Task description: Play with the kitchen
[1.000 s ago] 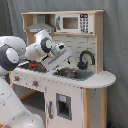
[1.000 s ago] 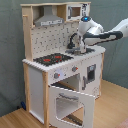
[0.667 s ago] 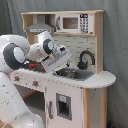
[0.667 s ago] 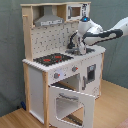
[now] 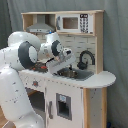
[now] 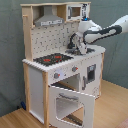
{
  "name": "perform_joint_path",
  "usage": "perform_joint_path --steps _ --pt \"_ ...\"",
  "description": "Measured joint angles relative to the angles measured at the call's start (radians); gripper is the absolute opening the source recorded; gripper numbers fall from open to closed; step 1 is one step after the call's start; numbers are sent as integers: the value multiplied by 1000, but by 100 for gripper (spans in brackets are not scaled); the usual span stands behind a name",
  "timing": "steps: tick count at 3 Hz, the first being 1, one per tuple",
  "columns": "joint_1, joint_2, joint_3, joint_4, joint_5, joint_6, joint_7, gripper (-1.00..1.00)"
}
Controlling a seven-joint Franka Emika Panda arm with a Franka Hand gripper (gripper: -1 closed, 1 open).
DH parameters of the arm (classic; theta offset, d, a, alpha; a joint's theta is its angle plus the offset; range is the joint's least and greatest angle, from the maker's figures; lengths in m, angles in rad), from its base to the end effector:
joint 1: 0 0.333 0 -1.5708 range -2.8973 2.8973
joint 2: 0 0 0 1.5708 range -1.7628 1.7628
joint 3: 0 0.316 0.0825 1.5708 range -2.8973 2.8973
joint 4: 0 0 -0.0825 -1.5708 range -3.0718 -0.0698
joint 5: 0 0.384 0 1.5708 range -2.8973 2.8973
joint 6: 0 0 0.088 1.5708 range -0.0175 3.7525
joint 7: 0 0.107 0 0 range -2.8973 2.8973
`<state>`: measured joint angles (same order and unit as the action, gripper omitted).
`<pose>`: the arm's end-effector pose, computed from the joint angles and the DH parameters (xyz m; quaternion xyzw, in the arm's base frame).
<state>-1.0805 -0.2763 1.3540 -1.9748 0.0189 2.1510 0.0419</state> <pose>0.5303 0.1961 0.5117 0.9776 0.1214 0.1355 0.1056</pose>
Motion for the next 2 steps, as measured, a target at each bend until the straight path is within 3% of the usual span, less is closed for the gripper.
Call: perform_joint_path --steps 1,2 --pt "-35 79 44 5 -3 10 -24 100" --pt "-98 92 113 15 -5 15 -59 100"
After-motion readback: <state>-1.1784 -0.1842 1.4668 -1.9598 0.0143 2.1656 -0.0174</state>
